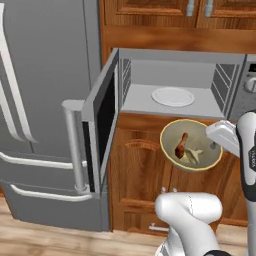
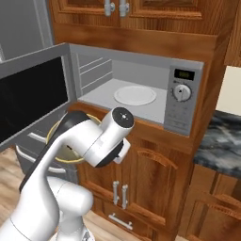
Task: Place the bowl containing the chicken drumstick and mushroom in the microwave. Close the microwave door and press the start button to microwave the meal.
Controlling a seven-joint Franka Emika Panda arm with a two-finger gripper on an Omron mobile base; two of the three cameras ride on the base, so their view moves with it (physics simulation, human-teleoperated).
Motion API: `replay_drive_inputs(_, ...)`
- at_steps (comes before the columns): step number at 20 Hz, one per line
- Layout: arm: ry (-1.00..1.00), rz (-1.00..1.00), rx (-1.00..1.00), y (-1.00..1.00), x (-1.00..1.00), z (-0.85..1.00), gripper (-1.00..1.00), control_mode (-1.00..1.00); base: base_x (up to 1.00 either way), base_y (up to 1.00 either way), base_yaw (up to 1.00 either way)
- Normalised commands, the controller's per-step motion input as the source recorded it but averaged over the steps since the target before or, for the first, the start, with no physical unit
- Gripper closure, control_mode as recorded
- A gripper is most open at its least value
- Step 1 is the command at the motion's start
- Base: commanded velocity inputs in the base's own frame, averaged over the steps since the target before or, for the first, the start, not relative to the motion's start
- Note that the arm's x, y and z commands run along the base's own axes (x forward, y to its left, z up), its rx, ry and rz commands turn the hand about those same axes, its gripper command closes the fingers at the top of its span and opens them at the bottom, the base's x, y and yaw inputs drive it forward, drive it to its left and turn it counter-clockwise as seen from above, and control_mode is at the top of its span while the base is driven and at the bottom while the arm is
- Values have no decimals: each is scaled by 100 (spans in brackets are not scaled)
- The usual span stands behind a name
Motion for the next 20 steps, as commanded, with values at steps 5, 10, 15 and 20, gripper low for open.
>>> replay_drive_inputs(5, 0, 0, 0, 0, 0, 0, 100, 100, 18, 21, -16)
replay_drive_inputs(10, 0, 0, 0, 0, 0, 0, 100, 100, 5, 10, -16)
replay_drive_inputs(15, 0, 0, 0, 0, 0, 0, 100, 100, 16, 16, -16)
replay_drive_inputs(20, 0, -1, 0, 0, 3, 0, 100, -100, 7, 5, -6)
